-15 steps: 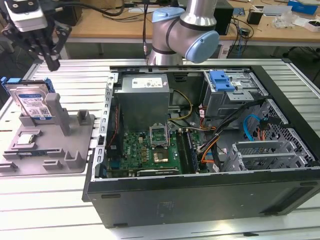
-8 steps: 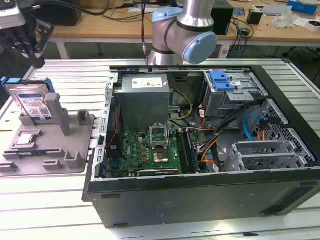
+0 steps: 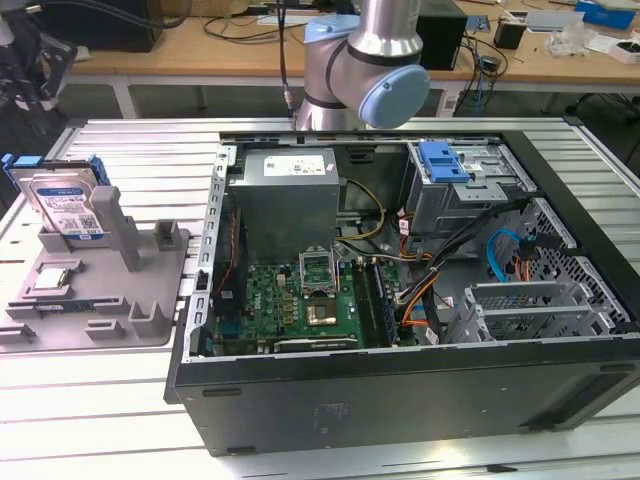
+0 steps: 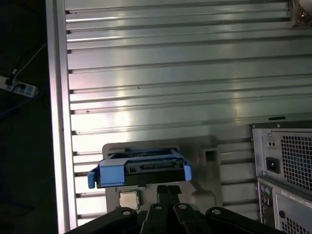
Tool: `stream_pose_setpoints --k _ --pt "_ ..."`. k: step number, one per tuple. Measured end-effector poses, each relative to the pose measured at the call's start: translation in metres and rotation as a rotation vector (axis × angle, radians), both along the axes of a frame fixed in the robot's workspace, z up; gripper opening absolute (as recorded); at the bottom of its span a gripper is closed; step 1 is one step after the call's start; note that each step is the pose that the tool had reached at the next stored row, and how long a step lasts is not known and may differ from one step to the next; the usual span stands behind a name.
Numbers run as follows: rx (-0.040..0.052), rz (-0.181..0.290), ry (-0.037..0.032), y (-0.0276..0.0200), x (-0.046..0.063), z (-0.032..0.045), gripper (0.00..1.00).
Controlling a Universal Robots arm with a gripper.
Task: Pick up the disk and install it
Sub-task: 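Reach for the disk, then pick up the disk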
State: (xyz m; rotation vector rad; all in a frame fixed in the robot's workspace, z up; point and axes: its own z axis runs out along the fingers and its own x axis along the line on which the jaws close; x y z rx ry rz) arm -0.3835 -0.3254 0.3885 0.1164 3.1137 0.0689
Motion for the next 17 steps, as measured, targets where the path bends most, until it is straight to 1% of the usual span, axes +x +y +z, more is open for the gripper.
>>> stream_pose_setpoints --k 2,3,6,17 --pt "0.0000 0.000 0.0000 0.0074 -0.015 -0.0009 0.11" --pt "0.0000 0.000 0.0000 0.0121 -0.024 -0.0015 0.11" --pt "0.0001 0.000 -0.0001 0.0186 -0.036 -0.0023 0.11" --pt "0.0000 0.000 0.0000 0.0191 -0.038 -0.0023 0.11"
